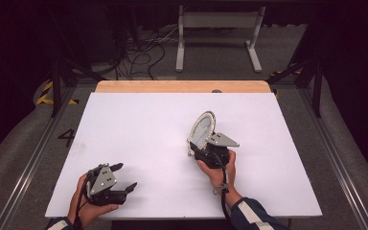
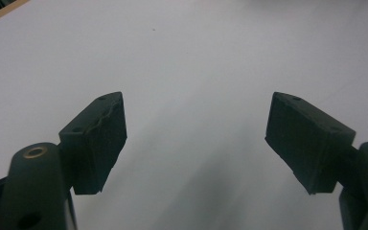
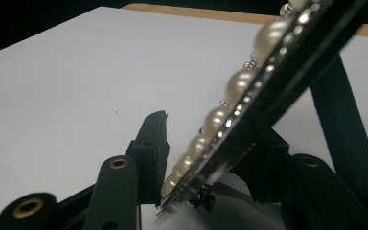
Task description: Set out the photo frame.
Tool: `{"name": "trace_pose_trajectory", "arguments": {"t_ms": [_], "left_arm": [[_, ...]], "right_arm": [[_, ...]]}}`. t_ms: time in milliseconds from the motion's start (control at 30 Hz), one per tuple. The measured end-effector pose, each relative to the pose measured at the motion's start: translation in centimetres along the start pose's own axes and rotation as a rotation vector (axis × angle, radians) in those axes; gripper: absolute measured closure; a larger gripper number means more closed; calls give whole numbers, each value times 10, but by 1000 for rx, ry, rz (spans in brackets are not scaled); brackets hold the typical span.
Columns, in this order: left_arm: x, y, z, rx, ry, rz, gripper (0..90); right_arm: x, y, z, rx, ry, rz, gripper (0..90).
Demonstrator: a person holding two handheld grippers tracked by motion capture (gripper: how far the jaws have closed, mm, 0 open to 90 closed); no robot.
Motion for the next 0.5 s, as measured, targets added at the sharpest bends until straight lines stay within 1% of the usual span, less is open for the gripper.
{"name": "trace_pose_trajectory", "arguments": {"t_ms": [100,333,367,400,500], "left_arm": [[1,0,-1,-8,5,0,221],[2,0,-1,-2,7,-5,219],[3,-1,-1,-5,9,-6,219],[3,-1,-1,-5,9,-6,219],[4,-1,-1,1,11,-9,220]], "right_arm": [[-1,-1,0,7,4,16,568],[-2,-2,-1,-5,12,39,569],[-3,-3,-1,0,17,61,573],[-3,-3,-1,0,17,61,573],[-5,-4,-2,3,22,83,583]]}}
Point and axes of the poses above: each handheld gripper's, and its own axes: x roughly forward along the jaws, z roughly out of its top, y roughly to its left, the point moved 8 cm from there along x, roughly forward along the jaws, and after that the axes turned 7 degrees about -y, right-handed, at the moved point
